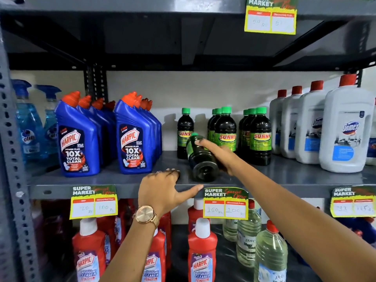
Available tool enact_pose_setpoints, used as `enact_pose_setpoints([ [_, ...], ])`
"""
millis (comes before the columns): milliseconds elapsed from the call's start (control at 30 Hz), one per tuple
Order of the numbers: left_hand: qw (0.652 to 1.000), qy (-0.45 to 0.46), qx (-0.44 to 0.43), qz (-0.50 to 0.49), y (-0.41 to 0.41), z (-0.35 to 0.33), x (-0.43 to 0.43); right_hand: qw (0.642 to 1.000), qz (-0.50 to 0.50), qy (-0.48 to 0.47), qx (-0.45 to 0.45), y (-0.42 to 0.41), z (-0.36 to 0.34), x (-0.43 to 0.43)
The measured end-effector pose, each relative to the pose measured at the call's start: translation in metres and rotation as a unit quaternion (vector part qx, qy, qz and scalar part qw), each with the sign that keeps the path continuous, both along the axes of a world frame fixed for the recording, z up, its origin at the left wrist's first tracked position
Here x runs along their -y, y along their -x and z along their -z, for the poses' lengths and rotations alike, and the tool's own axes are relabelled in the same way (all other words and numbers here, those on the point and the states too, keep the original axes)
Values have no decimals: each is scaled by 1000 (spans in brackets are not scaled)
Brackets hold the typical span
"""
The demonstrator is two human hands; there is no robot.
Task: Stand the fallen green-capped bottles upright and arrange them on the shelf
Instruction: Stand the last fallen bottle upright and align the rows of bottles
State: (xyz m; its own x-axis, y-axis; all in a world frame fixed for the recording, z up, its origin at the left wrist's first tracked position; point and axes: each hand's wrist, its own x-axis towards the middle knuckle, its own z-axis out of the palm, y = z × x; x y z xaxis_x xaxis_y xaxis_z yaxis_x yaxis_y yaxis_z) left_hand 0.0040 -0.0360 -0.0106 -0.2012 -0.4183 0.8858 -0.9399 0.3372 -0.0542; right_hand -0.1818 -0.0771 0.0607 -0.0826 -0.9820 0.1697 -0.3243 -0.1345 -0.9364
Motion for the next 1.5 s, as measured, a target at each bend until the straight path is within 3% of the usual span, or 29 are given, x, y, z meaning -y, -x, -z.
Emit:
enact_pose_setpoints([
  [133,1000,0,1,2,1,0,0,990,29,139,0,-5,-7,0],
  [300,1000,-7,5,1,-1,0,2,973,51,219,-57,-20,-8,8],
  [500,1000,-29,-1,-3,0,0,1,972,73,209,-85,-34,-3,35],
  [667,999,-44,2,-11,1,-1,0,985,47,161,-41,-32,10,41],
  [1000,998,-57,6,-15,0,-1,-1,969,83,173,-156,-35,13,42],
  [1133,998,-60,8,-17,1,-2,-2,988,18,121,-92,-27,14,39],
  [1500,998,-61,6,-22,2,-2,-4,965,35,162,-204,-34,19,52],
])
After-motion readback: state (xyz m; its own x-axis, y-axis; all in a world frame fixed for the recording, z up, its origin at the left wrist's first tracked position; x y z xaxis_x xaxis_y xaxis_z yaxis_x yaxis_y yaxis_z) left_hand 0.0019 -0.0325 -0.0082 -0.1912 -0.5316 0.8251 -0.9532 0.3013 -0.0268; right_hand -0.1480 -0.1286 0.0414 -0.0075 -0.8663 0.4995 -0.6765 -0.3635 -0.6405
